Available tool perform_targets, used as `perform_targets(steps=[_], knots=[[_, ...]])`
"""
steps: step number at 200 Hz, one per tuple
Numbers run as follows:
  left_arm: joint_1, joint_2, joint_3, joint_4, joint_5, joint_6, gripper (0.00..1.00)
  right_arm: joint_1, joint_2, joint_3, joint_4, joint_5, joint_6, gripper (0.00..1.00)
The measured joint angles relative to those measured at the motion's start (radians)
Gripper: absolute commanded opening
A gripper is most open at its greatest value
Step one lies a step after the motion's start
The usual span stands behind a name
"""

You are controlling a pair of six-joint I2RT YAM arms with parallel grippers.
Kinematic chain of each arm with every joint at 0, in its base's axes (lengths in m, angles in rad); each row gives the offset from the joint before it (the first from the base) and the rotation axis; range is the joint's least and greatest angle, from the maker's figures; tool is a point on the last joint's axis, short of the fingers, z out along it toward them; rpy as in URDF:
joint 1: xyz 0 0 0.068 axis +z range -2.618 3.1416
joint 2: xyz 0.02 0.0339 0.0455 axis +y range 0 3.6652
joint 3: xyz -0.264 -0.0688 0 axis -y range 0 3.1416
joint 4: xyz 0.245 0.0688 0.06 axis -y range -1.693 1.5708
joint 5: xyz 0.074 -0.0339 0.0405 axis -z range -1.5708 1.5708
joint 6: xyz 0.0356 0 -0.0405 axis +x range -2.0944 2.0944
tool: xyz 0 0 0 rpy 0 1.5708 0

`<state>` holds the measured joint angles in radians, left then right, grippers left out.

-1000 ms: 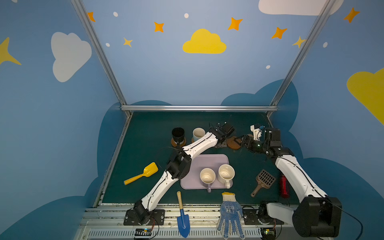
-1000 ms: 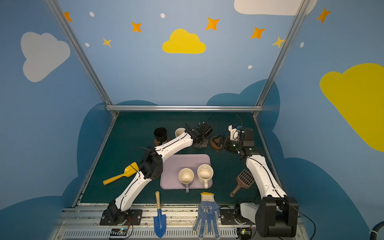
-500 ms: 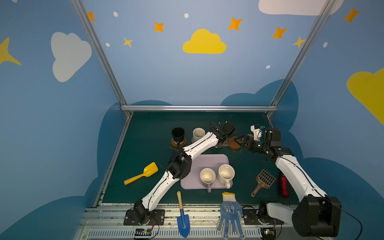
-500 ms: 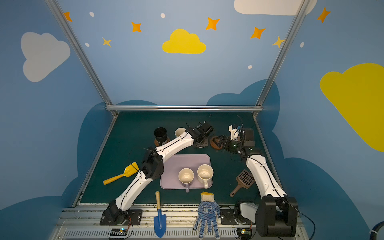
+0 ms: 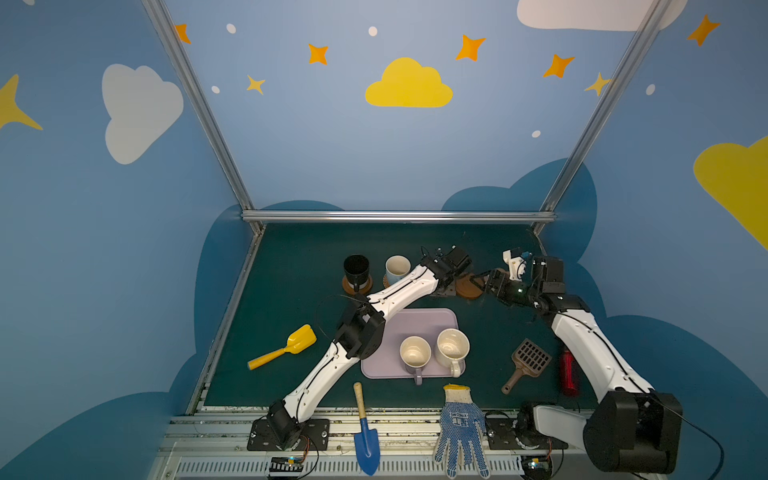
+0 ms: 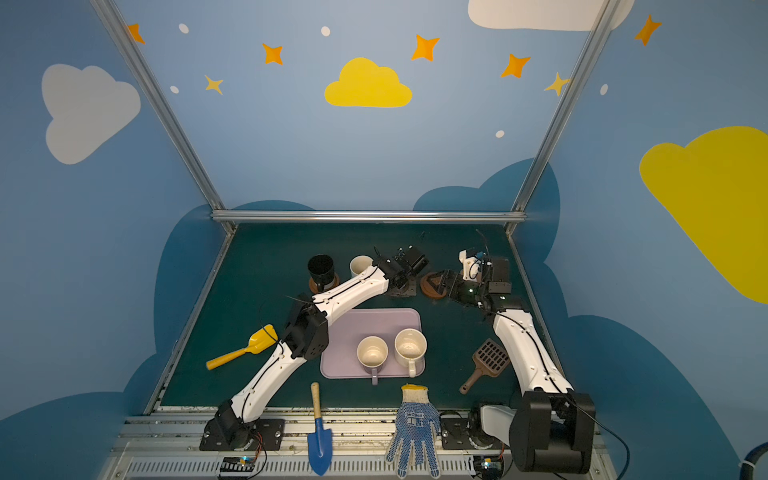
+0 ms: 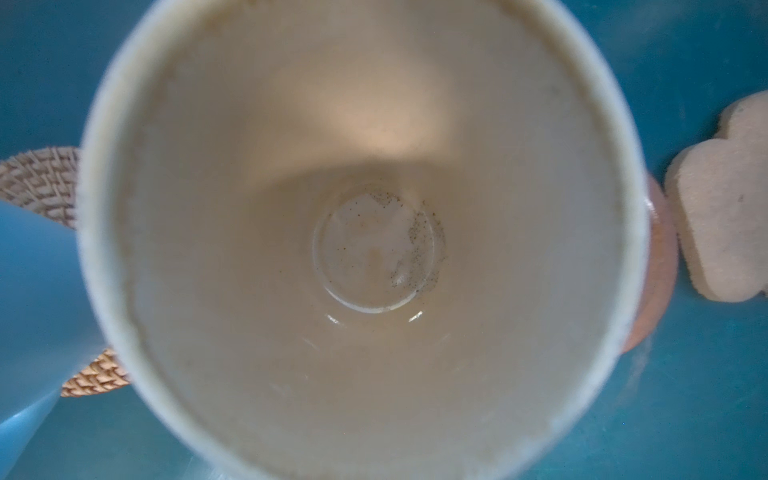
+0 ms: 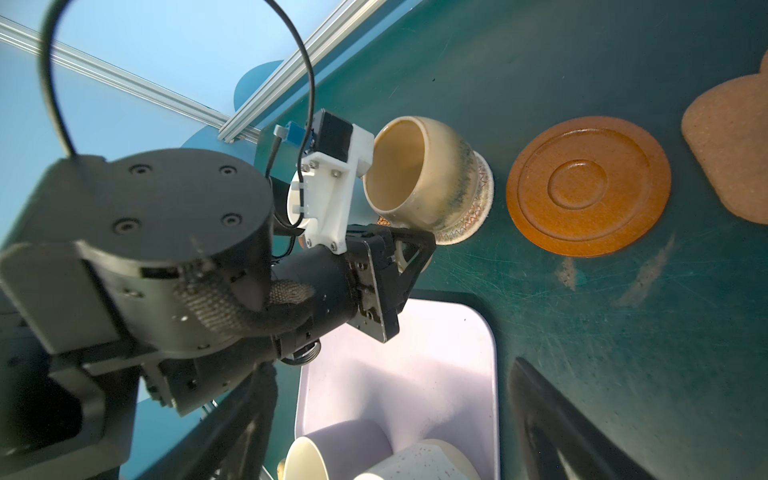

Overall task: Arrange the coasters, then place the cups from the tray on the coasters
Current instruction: 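Lower the cream mug onto the multicolour woven coaster with left gripper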

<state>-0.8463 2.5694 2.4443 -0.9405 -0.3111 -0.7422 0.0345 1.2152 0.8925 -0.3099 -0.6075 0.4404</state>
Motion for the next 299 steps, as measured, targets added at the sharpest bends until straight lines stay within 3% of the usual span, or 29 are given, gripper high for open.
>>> perform_targets(steps=[278, 299], knots=[[-0.006, -0.004, -0.026, 0.021, -0.045, 0.031, 0.04, -0.013, 0.017, -0.012, 0.015, -0.008, 0.001, 0.87], [-0.007, -0.005, -0.027, 0.022, -0.044, 0.032, 0.09, -0.013, 0.018, -0.012, 0.016, -0.009, 0.002, 0.87]])
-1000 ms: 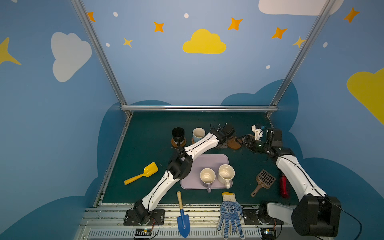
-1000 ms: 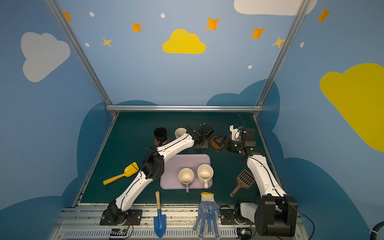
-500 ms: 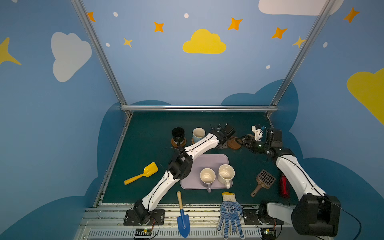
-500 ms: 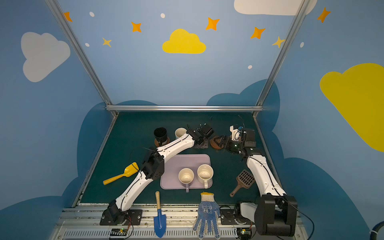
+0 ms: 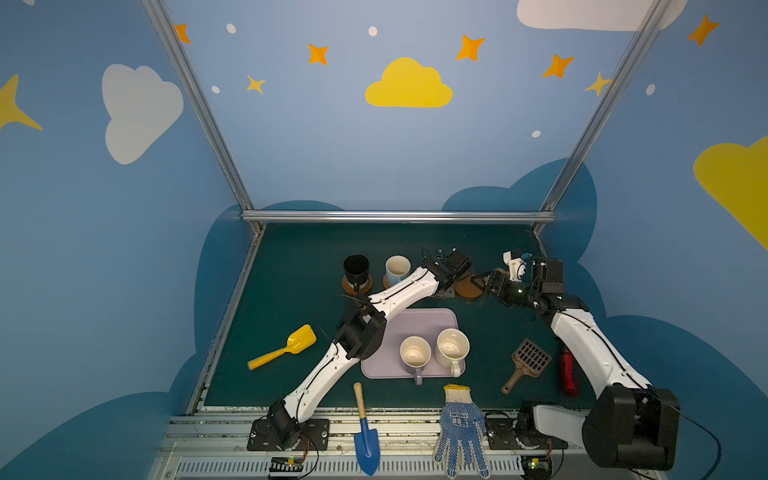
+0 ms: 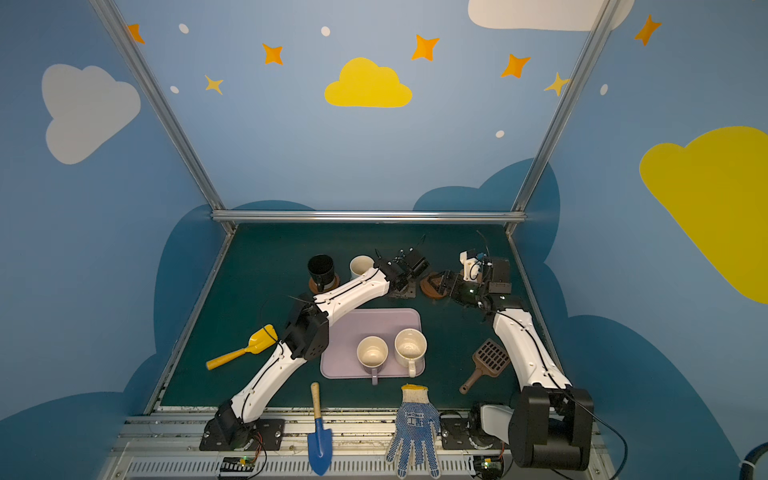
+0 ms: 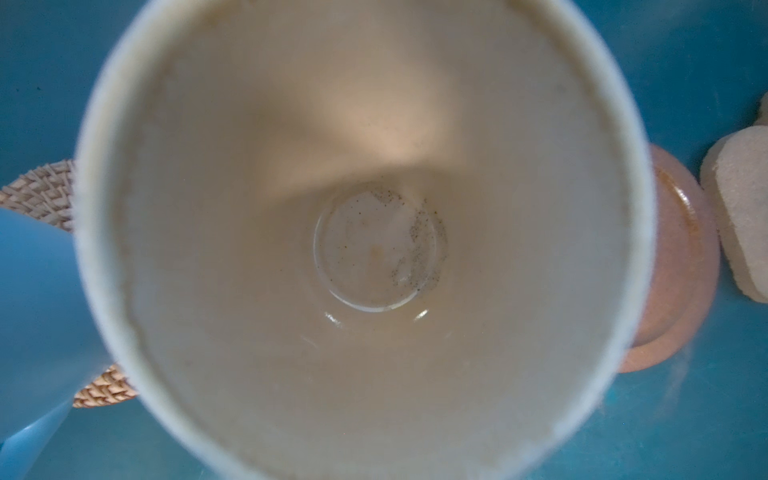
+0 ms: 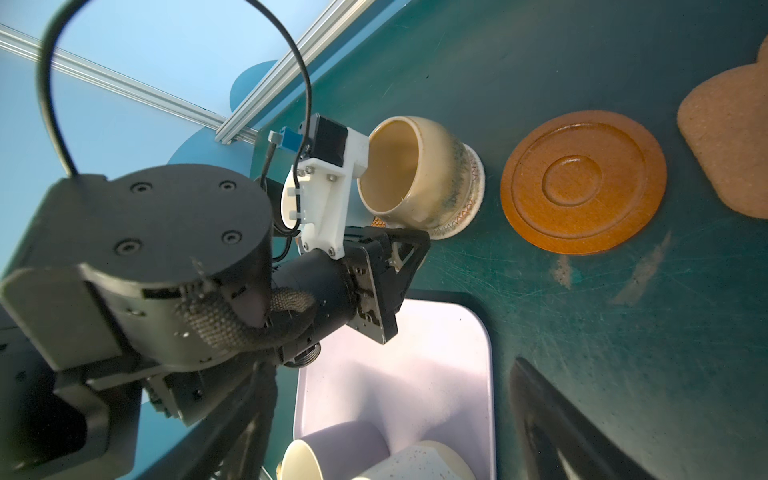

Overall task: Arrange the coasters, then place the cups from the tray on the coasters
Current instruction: 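Lower the cream mug onto the multicolour woven coaster with left gripper, then open left gripper and raise it off the mug while right gripper moves toward the tray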

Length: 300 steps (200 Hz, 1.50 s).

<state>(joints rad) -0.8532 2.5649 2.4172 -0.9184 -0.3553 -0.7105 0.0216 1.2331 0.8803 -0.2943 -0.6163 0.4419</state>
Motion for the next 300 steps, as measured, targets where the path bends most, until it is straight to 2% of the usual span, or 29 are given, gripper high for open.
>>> perform_targets(steps=[22, 52, 74, 115, 174, 228, 278, 289, 300], knots=[[0.000, -0.003, -0.006, 0.002, 0.000, 0.001, 0.10, 0.000, 0.006, 0.000, 0.001, -0.003, 0.000, 0.87], [0.000, -0.005, -0.007, -0.002, 0.000, -0.001, 0.23, 0.000, 0.009, 0.000, 0.002, -0.006, 0.003, 0.87], [0.000, -0.008, -0.007, -0.005, -0.004, -0.005, 0.28, 0.000, 0.010, 0.000, 0.003, -0.006, 0.003, 0.87], [0.000, -0.021, -0.007, -0.006, -0.005, -0.012, 0.34, -0.001, 0.011, 0.000, 0.003, -0.007, 0.004, 0.87], [0.002, -0.024, -0.007, -0.007, 0.005, -0.016, 0.34, -0.003, 0.016, 0.000, 0.006, -0.010, 0.006, 0.87], [0.002, -0.032, -0.026, 0.000, 0.076, -0.037, 0.35, -0.006, 0.018, 0.000, 0.006, -0.014, 0.006, 0.87], [0.004, -0.040, -0.045, 0.005, 0.098, -0.046, 0.35, -0.006, 0.018, -0.001, 0.006, -0.014, 0.006, 0.87], [0.004, -0.041, -0.046, 0.005, 0.097, -0.046, 0.38, -0.006, 0.018, -0.001, 0.006, -0.014, 0.006, 0.87], [0.004, -0.044, -0.049, 0.005, 0.095, -0.047, 0.47, -0.006, 0.018, 0.000, 0.006, -0.013, 0.006, 0.88]])
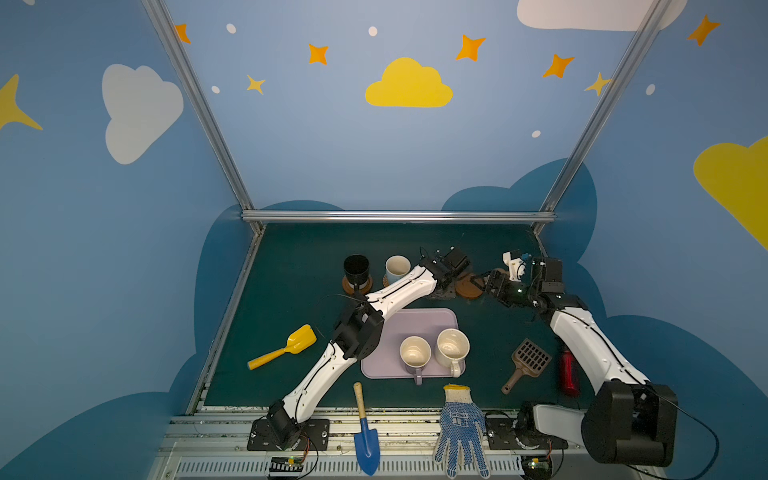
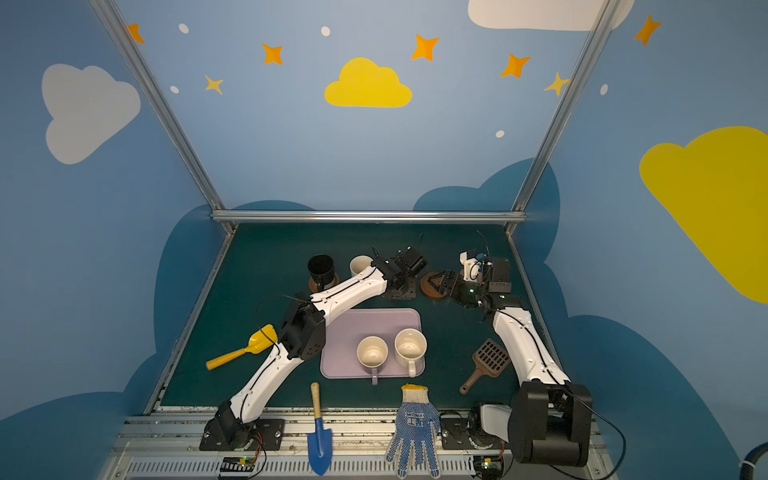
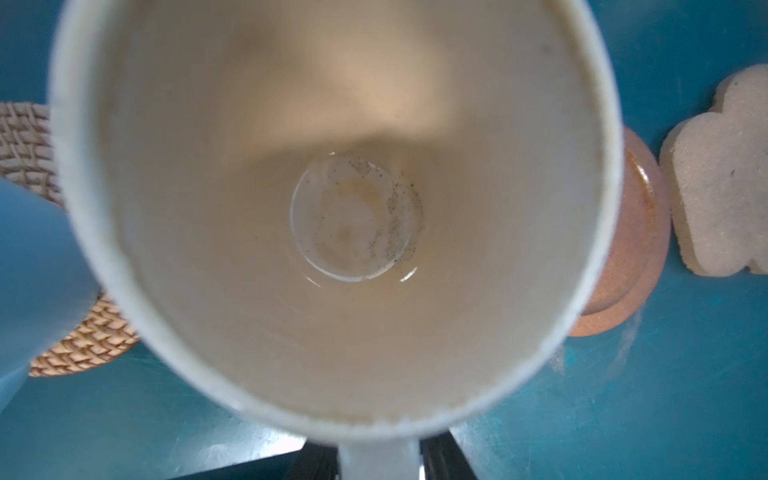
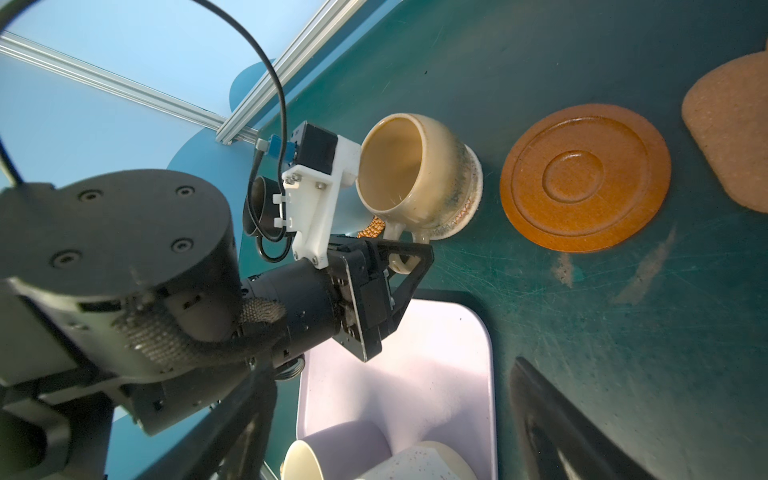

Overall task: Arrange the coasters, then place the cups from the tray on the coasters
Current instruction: 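Open left gripper and raise it off the mug while right gripper moves toward the tray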

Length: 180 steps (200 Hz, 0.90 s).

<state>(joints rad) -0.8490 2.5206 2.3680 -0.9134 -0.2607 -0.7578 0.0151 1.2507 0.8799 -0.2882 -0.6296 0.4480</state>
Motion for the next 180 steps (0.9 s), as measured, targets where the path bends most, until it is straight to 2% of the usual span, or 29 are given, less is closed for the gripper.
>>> perform_targets(steps=[16, 39, 64, 89, 128, 161, 180], knots=[[0.000, -0.015, -0.008, -0.002, -0.005, 0.005, 0.62, 0.000, 0.000, 0.000, 0.000, 0.005, 0.000, 0.90], [0.000, -0.068, -0.037, 0.002, -0.010, 0.009, 0.65, 0.000, -0.010, -0.005, 0.000, 0.025, 0.002, 0.92], [0.000, -0.173, -0.123, 0.026, -0.001, 0.011, 0.76, 0.000, -0.034, -0.007, -0.001, 0.035, 0.008, 0.91], [0.000, -0.277, -0.203, 0.063, 0.019, 0.011, 0.99, 0.006, -0.070, -0.007, -0.012, 0.046, 0.009, 0.91], [0.005, -0.439, -0.328, 0.127, 0.047, 0.024, 1.00, 0.055, -0.147, -0.002, -0.028, 0.064, 0.017, 0.91], [0.041, -0.570, -0.449, 0.191, 0.124, 0.040, 1.00, 0.175, -0.153, 0.036, -0.105, 0.134, -0.005, 0.92], [0.080, -0.666, -0.575, 0.255, 0.192, 0.045, 1.00, 0.245, -0.171, 0.043, -0.146, 0.177, -0.015, 0.92]])
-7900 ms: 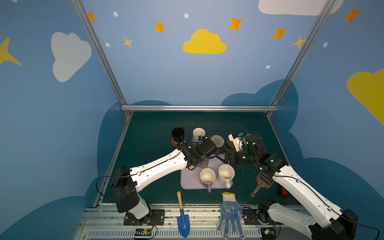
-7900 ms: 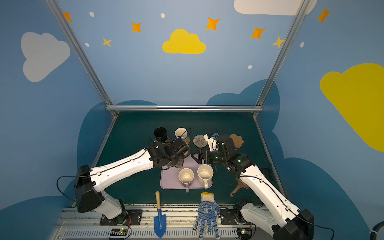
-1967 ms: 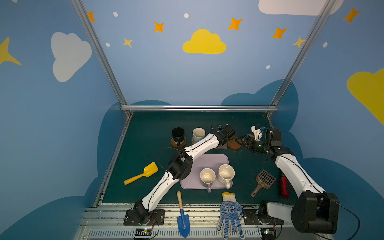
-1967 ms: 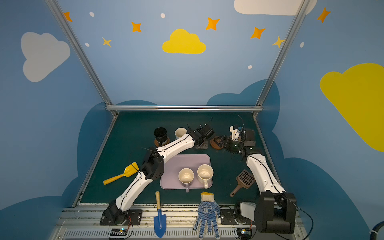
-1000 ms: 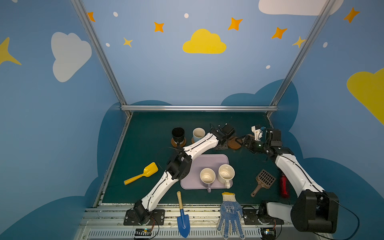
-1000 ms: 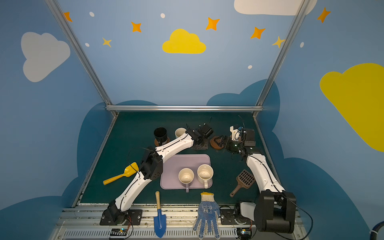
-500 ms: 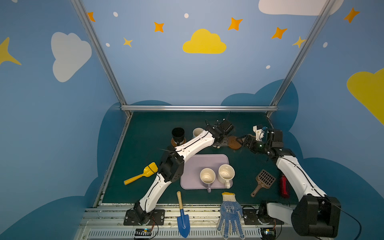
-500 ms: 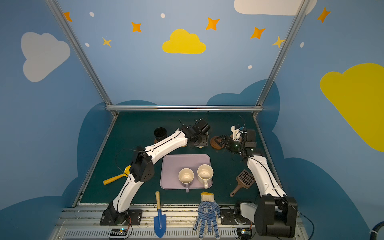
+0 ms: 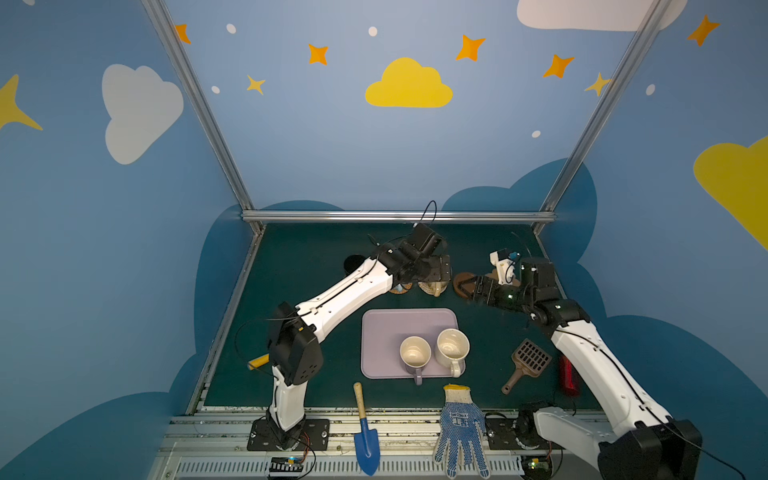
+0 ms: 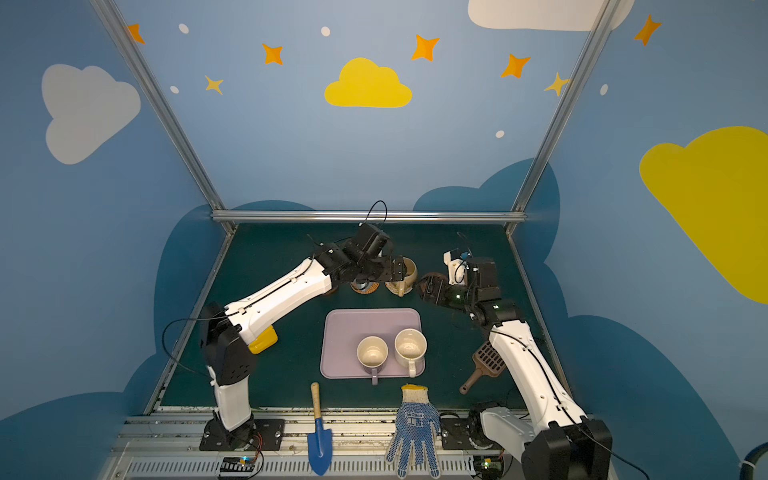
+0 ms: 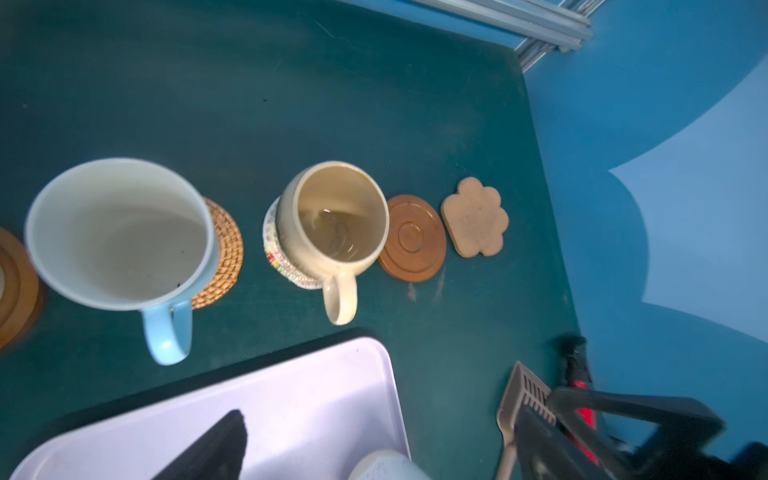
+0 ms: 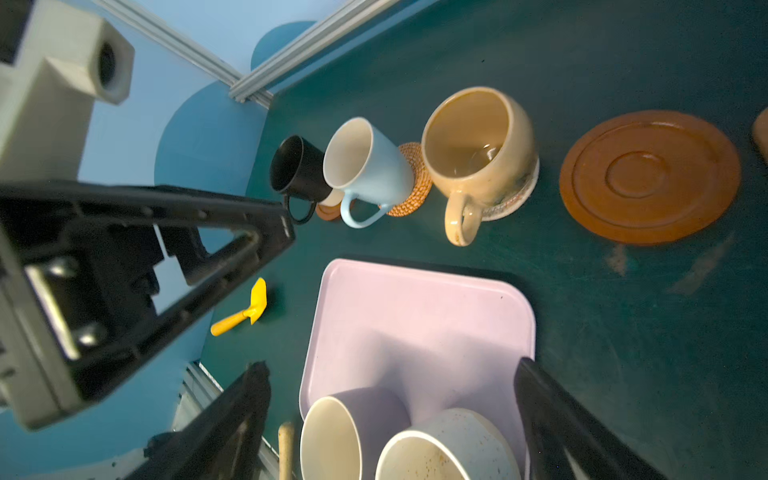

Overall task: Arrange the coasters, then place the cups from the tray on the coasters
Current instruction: 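Open left gripper and raise it off the mug while right gripper moves toward the tray, then lower right gripper onto the lavender mug rim while left arm draws back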

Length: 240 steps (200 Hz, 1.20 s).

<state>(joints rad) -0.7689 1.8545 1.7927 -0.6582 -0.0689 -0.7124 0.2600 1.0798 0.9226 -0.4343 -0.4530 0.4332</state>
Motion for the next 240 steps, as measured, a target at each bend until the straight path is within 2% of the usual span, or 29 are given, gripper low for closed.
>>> perform_targets(steps=[42, 124, 196, 240], knots=[[0.071, -0.188, -0.261, 0.109, 0.097, 0.000, 1.00, 0.137, -0.032, 0.029, -0.100, 0.080, -0.019, 0.91], [0.111, -0.406, -0.410, 0.034, 0.145, 0.049, 0.99, 0.557, -0.030, 0.070, -0.254, 0.307, 0.009, 0.88], [0.140, -0.509, -0.557, -0.090, 0.219, 0.077, 1.00, 0.842, 0.049, 0.032, -0.287, 0.465, 0.123, 0.74], [0.140, -0.560, -0.644, -0.114, 0.252, 0.064, 1.00, 0.894, 0.105, -0.040, -0.259, 0.470, 0.180, 0.61]])
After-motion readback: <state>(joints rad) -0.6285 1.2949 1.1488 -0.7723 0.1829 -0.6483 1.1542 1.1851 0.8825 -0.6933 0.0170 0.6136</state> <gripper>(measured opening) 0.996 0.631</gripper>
